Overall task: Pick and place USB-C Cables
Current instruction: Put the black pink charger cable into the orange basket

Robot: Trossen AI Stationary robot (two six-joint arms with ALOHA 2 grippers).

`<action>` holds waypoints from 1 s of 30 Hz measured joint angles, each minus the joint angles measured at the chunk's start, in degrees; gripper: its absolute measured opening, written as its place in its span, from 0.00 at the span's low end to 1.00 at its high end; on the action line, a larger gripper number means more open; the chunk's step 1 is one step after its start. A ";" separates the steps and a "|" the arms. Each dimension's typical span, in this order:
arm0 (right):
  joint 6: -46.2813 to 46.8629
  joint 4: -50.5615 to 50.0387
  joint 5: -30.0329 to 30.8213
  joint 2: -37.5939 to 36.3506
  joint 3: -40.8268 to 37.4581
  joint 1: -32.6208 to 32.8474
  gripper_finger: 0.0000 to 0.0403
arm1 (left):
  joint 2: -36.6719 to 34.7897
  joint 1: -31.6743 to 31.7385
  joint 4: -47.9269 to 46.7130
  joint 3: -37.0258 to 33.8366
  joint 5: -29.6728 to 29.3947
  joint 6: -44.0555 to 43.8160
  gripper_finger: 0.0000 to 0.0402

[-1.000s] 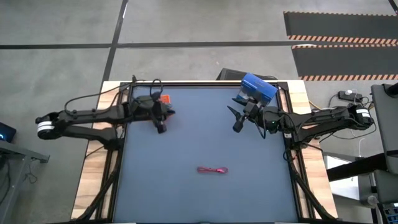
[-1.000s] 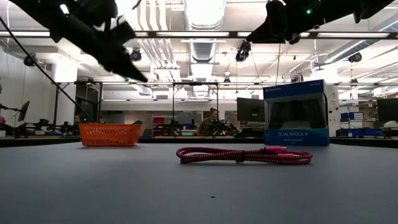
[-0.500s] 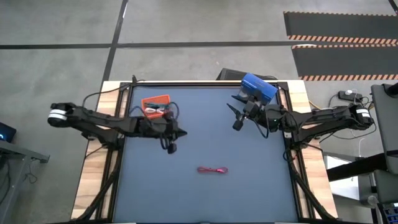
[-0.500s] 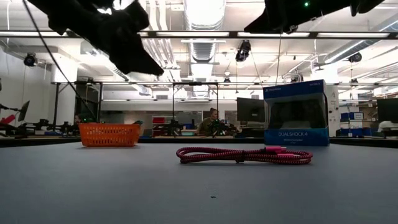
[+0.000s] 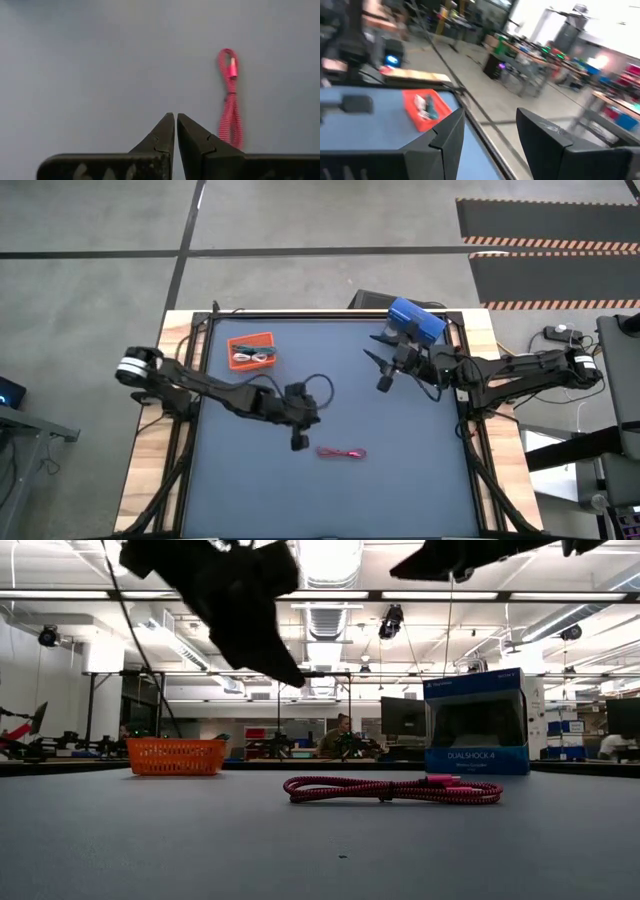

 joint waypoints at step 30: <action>0.48 -0.84 -16.72 -6.02 0.02 8.61 0.42 | 21.62 -8.59 -5.99 21.55 -0.31 -0.22 0.16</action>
